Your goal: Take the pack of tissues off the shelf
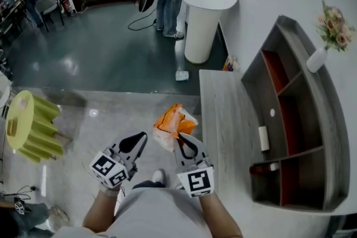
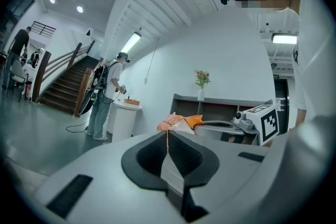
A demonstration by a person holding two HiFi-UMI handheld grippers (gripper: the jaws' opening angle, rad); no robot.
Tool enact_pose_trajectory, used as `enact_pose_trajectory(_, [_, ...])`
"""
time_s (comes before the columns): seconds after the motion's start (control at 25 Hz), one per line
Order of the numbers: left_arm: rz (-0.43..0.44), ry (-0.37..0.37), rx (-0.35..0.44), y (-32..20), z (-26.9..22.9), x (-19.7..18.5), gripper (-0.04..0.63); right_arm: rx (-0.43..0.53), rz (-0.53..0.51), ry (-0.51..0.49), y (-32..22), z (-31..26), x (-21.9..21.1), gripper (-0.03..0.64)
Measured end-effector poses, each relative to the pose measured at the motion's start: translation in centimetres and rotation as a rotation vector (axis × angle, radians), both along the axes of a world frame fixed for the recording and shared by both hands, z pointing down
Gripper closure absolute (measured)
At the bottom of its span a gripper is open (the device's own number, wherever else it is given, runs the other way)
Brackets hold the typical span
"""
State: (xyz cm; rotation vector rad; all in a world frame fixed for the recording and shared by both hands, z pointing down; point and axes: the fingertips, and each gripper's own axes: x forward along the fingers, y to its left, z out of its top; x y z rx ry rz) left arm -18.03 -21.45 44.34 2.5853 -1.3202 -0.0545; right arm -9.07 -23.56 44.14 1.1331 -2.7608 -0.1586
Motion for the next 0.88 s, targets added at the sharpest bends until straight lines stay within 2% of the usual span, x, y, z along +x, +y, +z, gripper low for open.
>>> enact_pose_trajectory(0.88, [0.022, -0.014, -0.009, -1.2, 0.2, 1.8, 0.577, -0.028, 0.053, -0.03, -1.5, 0.4, 3.0, 0.595])
